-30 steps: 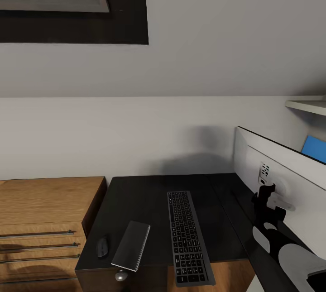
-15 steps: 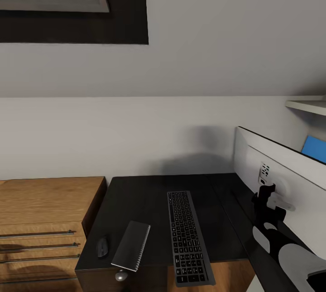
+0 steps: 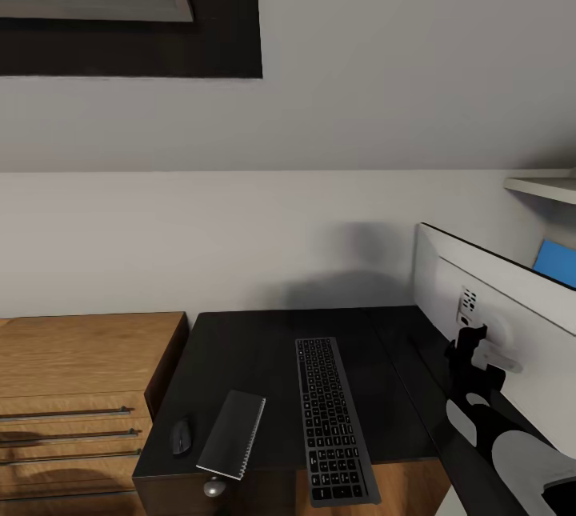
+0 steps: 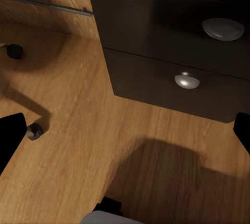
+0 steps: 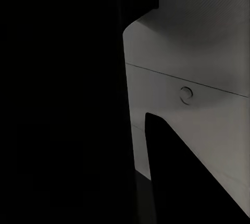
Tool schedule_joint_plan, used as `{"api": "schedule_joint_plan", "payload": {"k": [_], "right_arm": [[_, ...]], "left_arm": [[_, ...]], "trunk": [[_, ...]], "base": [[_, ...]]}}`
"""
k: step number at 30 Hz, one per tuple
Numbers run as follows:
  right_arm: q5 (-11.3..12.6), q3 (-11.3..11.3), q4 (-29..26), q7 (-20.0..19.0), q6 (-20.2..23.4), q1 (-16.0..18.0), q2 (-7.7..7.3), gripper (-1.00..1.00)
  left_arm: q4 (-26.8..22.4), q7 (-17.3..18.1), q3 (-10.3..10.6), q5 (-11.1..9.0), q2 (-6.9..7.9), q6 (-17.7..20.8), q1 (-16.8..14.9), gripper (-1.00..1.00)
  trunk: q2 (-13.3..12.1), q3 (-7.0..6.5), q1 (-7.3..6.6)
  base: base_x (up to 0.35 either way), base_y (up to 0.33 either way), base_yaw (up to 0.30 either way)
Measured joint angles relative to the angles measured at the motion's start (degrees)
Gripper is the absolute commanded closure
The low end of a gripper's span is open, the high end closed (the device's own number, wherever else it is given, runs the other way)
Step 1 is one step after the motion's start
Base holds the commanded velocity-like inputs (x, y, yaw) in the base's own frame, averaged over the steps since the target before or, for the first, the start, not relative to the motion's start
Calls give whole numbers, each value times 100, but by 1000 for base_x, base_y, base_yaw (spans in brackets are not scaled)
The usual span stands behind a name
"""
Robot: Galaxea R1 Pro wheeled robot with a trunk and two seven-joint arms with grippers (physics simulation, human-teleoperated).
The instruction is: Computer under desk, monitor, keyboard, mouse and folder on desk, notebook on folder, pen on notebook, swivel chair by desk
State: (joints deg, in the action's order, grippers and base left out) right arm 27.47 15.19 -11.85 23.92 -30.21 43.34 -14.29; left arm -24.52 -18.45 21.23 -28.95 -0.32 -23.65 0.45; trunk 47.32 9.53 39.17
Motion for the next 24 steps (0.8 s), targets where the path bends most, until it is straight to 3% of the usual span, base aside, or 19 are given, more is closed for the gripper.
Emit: {"api": "schedule_joint_plan", "payload": {"k": [7, 9, 10, 13, 16, 24], "right_arm": [[-6, -9, 0, -6, -1, 0, 0, 100], [-89, -36, -7, -20, 11, 2, 1, 100], [6, 111, 7, -10, 6, 0, 0, 100], [-3, -76, 0, -15, -17, 0, 0, 100], [7, 41, 3, -10, 2, 0, 0, 100], [-1, -12, 0, -5, -9, 0, 0, 100]], "left_arm": [[0, -3, -1, 0, 0, -5, 1, -100], [1, 1, 7, 0, 0, -7, -1, -100], [0, 2, 6, -1, 0, -8, 0, -100], [0, 2, 7, 0, 0, -8, 0, -100], [0, 3, 8, 0, 0, -6, 0, -100], [0, 3, 16, 0, 0, -3, 0, -100]], "trunk": [[0, 0, 0], [-4, -1, 4], [1, 0, 2], [-1, 0, 3], [-1, 0, 3], [-1, 0, 4]], "base": [[0, 0, 0], [-269, 0, 0], [-294, 0, 0], [-298, 0, 0], [-288, 0, 0], [-326, 0, 0]]}}
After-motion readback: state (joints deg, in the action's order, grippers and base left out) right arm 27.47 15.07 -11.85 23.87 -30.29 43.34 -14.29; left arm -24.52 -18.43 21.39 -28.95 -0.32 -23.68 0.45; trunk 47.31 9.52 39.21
